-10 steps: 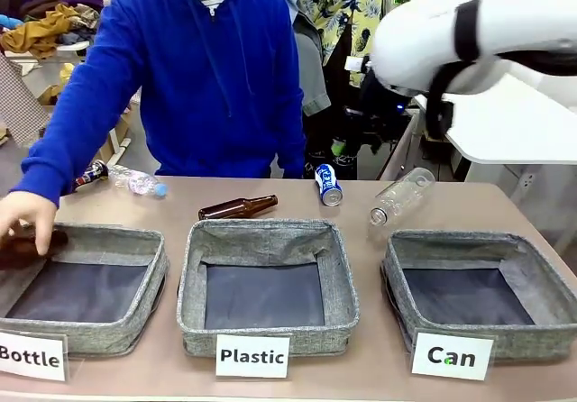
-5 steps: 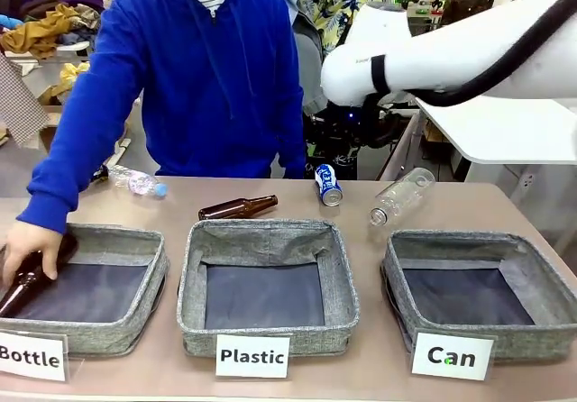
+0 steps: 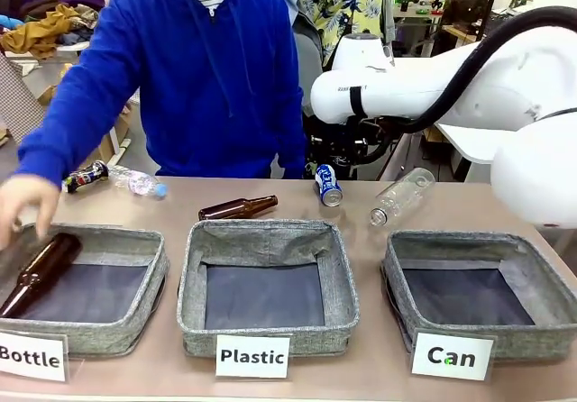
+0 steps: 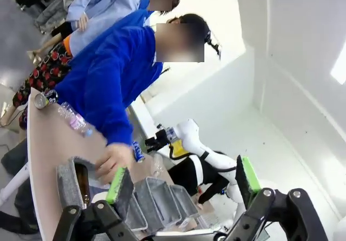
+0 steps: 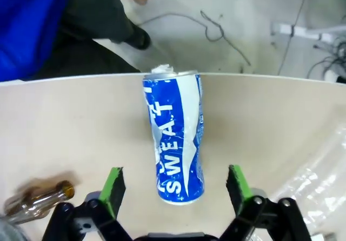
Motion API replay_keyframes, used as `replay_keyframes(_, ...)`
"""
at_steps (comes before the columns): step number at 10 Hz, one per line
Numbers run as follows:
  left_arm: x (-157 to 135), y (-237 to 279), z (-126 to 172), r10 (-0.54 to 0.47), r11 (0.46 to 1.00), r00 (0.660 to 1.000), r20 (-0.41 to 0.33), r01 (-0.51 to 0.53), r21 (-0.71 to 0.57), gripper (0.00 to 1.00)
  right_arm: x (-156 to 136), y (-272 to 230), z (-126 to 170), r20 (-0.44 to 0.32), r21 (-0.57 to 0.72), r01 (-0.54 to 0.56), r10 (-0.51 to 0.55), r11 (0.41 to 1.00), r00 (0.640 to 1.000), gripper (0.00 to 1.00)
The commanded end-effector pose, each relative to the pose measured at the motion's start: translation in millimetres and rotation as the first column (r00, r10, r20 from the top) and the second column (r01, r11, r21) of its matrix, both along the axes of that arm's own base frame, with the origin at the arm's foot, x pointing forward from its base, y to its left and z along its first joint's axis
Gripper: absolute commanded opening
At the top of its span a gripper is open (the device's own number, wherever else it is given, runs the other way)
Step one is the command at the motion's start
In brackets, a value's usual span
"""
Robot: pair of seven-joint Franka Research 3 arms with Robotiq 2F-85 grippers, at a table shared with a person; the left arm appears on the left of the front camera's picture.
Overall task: Sort the can waste into the basket.
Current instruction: Pick up the can waste from the table and place it in the right Fabric basket.
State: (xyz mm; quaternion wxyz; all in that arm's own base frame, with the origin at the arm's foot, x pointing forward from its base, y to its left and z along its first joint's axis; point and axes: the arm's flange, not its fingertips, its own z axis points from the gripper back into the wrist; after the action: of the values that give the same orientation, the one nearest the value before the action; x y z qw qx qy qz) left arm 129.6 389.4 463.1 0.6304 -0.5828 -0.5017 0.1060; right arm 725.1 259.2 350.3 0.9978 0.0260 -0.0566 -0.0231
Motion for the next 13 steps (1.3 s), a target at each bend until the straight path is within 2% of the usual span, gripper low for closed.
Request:
replay_keyframes(1,10.1,-8.7,10.4,-0.066,0.994,0.998,-0.019,0.067,0.09,1.0,26.2,3.4,-4.3,-0.017,-0.024,0.028,-0.029,0.999,0.999,1.0)
replay_keyframes(3,43.3,-36.5,18.5,-0.148,0.971,0.986,-0.081,0.16,0.176,1.0,31.3,2.0,-21.8,-0.009,-0.044,0.056,-0.056,0.997,0.998,1.0)
replay_keyframes(4,60.2,-58.2,19.7,-0.215,0.946,0.968,-0.128,0.239,0.218,1.0,32.2,2.9,-27.0,-0.005,-0.039,0.07,-0.07,0.997,0.998,1.0)
replay_keyframes(6,89.4,-112.9,10.3,-0.337,0.859,0.906,-0.257,0.408,0.311,1.0,31.6,6.0,-33.1,-0.005,-0.04,0.069,-0.069,0.997,0.998,1.0)
replay_keyframes(8,107.5,-164.2,-9.5,-0.419,0.755,0.829,-0.371,0.545,0.365,1.0,31.6,7.6,-34.8,-0.014,-0.041,0.066,-0.066,0.997,0.998,1.0)
replay_keyframes(9,111.8,-195.0,-22.2,-0.423,0.696,0.795,-0.435,0.592,0.405,1.0,30.9,9.0,-36.0,-0.016,-0.046,0.064,-0.065,0.997,0.998,1.0)
replay_keyframes(10,113.2,-215.2,-32.0,-0.409,0.655,0.778,-0.477,0.614,0.44,1.0,30.0,9.4,-37.9,-0.028,-0.054,0.056,-0.057,0.997,0.998,0.97)
replay_keyframes(11,114.4,-228.0,-40.2,-0.376,0.632,0.772,-0.512,0.618,0.468,1.0,28.8,9.2,-38.6,-0.037,-0.057,0.047,-0.05,0.997,0.998,0.42)
replay_keyframes(12,121.4,-197.5,-26.3,-0.425,0.698,0.779,-0.46,0.606,0.381,1.0,29.4,8.9,-38.4,-0.048,-0.058,0.042,-0.045,0.997,0.998,0.39)
replay_keyframes(13,121.4,-197.5,-26.3,-0.425,0.698,0.779,-0.46,0.606,0.381,1.0,29.5,8.0,-38.4,-0.056,-0.057,0.035,-0.038,0.998,0.998,0.0)
